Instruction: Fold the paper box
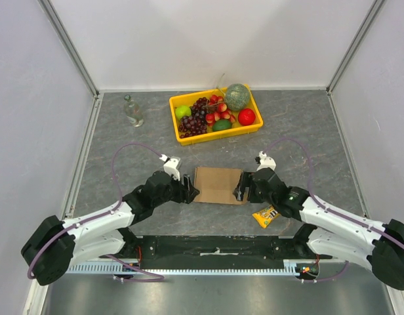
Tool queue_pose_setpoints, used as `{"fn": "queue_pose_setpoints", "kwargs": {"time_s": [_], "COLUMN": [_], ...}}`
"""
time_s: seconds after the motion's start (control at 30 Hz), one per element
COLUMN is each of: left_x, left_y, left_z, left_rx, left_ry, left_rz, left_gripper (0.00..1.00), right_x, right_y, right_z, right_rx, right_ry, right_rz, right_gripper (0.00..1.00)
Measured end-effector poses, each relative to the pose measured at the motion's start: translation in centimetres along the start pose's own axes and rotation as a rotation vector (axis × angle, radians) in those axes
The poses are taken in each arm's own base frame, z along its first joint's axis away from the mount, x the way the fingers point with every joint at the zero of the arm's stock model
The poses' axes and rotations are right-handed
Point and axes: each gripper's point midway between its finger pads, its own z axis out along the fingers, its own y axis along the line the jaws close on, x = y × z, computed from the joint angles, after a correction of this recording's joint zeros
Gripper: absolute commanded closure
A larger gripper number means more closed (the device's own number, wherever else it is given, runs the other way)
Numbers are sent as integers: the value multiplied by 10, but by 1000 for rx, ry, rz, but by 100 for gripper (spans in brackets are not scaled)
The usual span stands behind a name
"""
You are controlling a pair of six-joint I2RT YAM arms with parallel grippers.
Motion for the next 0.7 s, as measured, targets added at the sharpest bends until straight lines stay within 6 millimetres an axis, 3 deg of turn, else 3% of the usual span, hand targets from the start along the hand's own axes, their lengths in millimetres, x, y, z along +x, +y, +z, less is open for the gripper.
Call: {"fn": "queue_pose_setpoints", "kwargs": {"time_s": [0.7], "left_x": [16], "left_y": [-7], "left_z": [9], "left_rx": [48], "left_ry": [47], "left_rz": [7], "left_gripper": [31], "right_x": [24], "right_y": [10], "right_z": [19], "right_rx": [-69], "right_ry": [64], "right_rz": [22], "right_gripper": [23]}}
